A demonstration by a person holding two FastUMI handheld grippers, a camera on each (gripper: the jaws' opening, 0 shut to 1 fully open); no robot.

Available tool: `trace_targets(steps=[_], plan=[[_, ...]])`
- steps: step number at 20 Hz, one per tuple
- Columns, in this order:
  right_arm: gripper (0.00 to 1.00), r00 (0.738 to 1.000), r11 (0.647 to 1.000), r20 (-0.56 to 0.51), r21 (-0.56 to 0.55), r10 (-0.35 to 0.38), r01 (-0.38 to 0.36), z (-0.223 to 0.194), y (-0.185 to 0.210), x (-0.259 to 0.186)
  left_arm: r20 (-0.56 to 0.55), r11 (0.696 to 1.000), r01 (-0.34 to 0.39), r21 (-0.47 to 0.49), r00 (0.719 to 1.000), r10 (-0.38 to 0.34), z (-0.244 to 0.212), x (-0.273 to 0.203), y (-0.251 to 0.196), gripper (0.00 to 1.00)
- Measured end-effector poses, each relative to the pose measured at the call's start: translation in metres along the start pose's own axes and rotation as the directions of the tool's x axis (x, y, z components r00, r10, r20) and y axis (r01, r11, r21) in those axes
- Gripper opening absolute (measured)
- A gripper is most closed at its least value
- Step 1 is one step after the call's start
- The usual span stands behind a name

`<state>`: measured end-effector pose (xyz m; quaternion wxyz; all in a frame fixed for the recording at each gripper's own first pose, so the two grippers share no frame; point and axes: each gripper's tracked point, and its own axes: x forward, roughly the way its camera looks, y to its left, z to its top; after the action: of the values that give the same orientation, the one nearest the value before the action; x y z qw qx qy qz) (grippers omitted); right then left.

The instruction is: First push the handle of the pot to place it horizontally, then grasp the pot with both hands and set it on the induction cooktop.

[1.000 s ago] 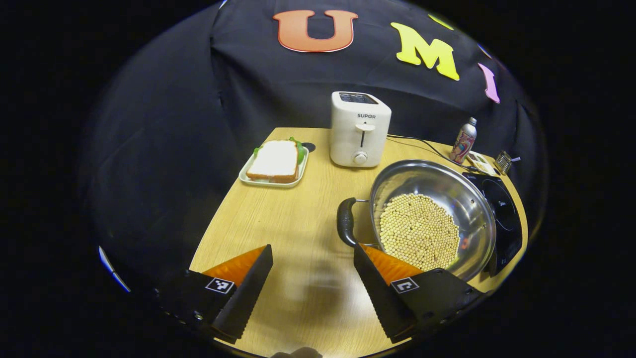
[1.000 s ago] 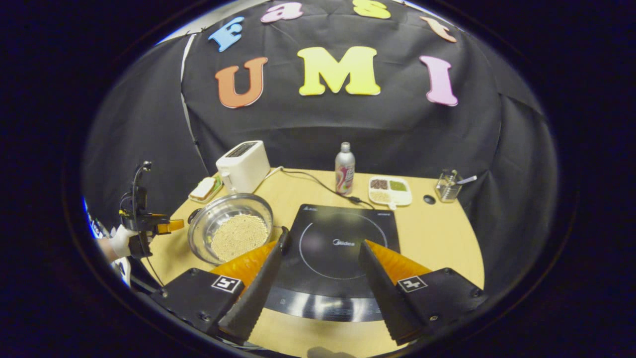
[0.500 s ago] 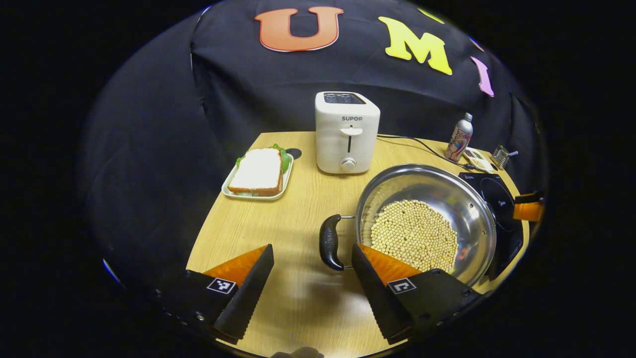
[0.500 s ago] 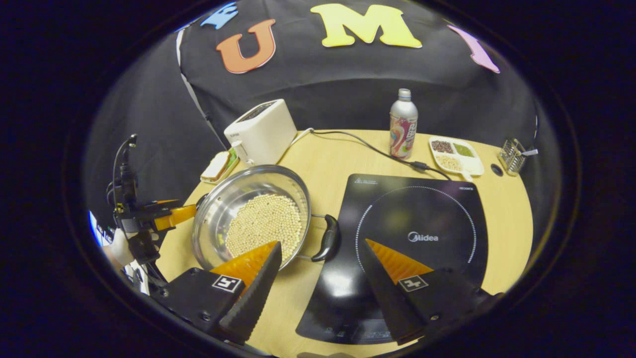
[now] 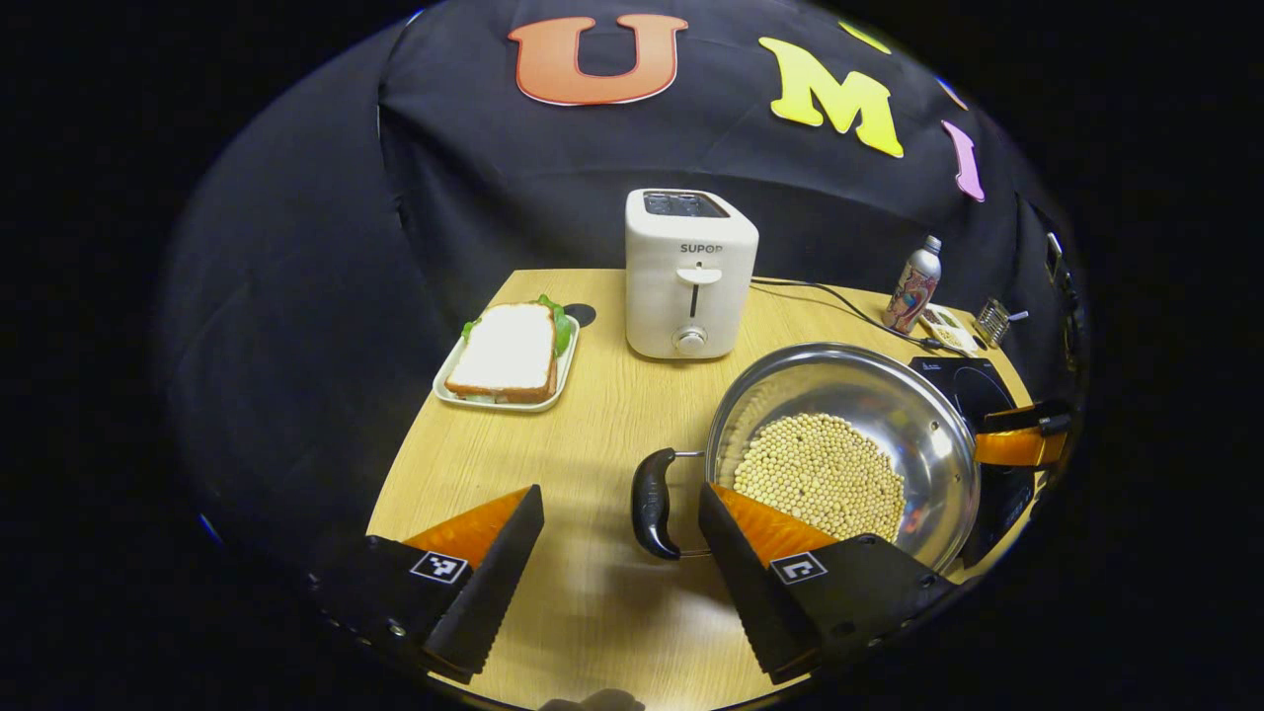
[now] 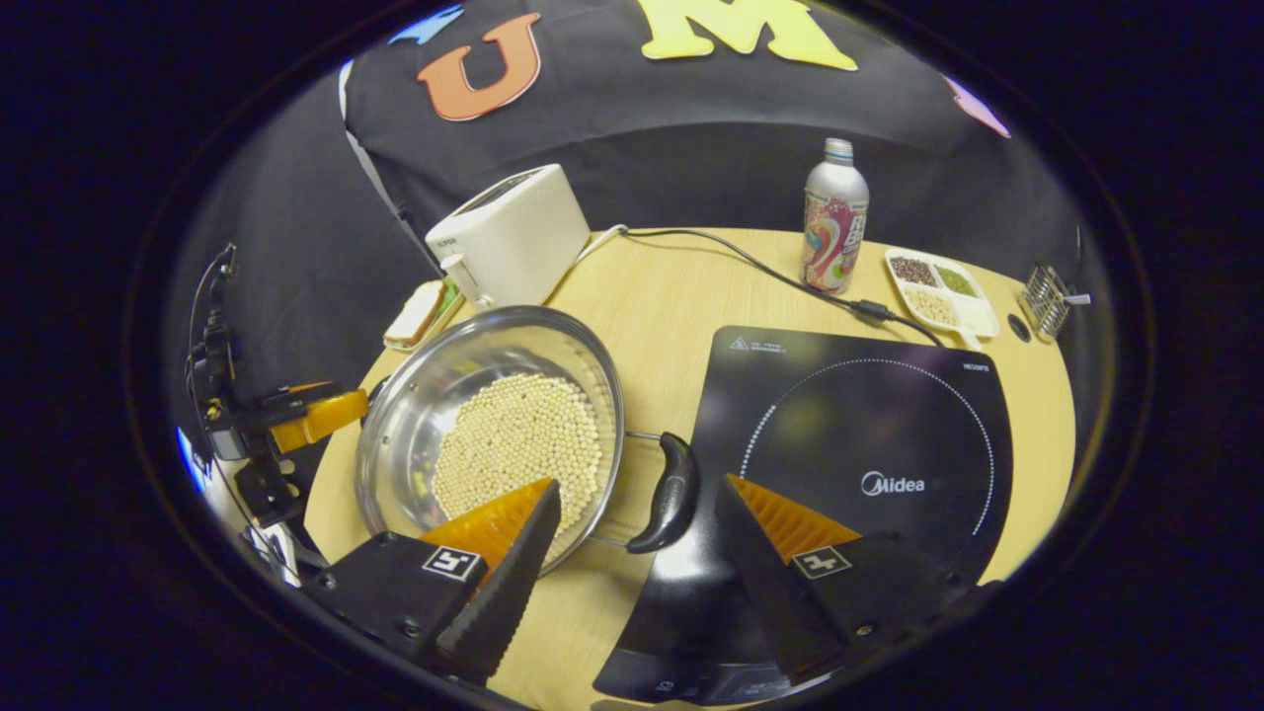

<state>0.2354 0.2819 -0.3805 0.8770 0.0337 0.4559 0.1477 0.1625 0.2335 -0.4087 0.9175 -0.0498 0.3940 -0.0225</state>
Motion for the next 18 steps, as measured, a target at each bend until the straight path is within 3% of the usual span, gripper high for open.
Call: trace_targets(steps=[8, 10, 11, 12, 13, 15, 18], plan=[[0.98, 0.998, 0.999, -0.038, 0.001, -0.040, 0.040, -0.001, 0.002, 0.016, -0.046, 0.998, 0.063, 0.022, 0.997, -0.062, -0.007, 0.018, -0.024, 0.96], [0.89, 0.996, 0.997, -0.052, -0.017, -0.076, 0.075, -0.001, 0.000, 0.020, -0.054, 0.997, 0.067, 0.036, 0.996, -0.065, -0.005, 0.025, -0.028, 0.96], [0.95, 0.993, 0.995, -0.066, -0.024, -0.095, 0.093, -0.002, -0.001, 0.021, -0.058, 0.996, 0.072, 0.045, 0.996, -0.070, -0.005, 0.025, -0.031, 0.96], [0.85, 0.990, 0.992, -0.070, -0.035, -0.124, 0.121, 0.000, -0.004, 0.023, -0.070, 0.995, 0.079, 0.054, 0.995, -0.075, -0.008, 0.027, -0.033, 0.96], [0.89, 0.987, 0.989, -0.073, -0.037, -0.144, 0.142, -0.001, -0.004, 0.022, -0.079, 0.995, 0.086, 0.059, 0.994, -0.081, -0.009, 0.029, -0.035, 0.96], [0.75, 0.979, 0.982, -0.081, -0.042, -0.186, 0.183, -0.001, -0.008, 0.024, -0.099, 0.993, 0.102, 0.052, 0.990, -0.097, -0.012, 0.034, -0.042, 0.96], [0.69, 0.975, 0.980, -0.096, -0.023, -0.201, 0.200, 0.000, -0.009, 0.023, -0.119, 0.995, 0.079, 0.061, 0.990, -0.071, -0.016, 0.041, -0.041, 0.97]])
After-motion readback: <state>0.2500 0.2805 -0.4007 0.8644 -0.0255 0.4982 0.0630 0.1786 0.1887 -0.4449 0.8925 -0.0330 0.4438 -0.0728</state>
